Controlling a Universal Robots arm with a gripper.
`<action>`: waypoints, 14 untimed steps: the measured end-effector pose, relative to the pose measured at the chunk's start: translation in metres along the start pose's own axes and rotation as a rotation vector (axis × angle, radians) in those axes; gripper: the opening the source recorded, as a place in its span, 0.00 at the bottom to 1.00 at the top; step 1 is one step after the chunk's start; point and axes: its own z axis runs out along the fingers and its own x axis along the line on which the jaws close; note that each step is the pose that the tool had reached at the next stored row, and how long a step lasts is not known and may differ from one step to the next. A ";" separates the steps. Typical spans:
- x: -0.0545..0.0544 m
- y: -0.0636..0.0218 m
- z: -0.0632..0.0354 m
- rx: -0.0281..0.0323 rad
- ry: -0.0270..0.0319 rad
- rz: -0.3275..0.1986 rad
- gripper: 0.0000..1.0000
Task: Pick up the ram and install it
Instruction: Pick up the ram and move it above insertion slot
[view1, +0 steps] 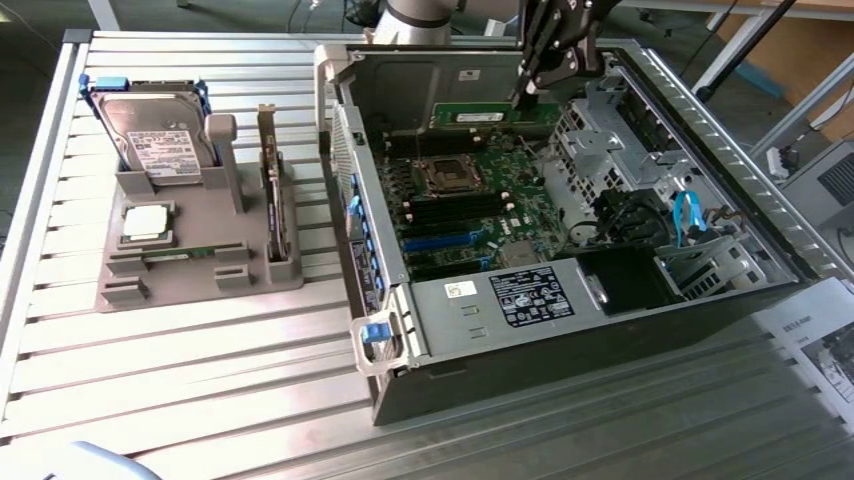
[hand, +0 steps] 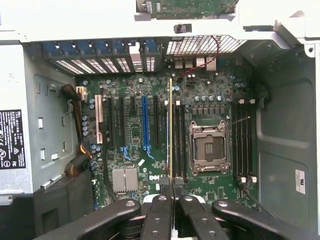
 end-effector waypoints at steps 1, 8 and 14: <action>0.000 0.0000 0.0011 0.0000 -0.0001 0.000 0.12; 0.000 -0.0003 0.0102 0.0000 0.0000 0.000 0.12; 0.001 -0.0004 0.0142 0.0000 0.0001 0.000 0.12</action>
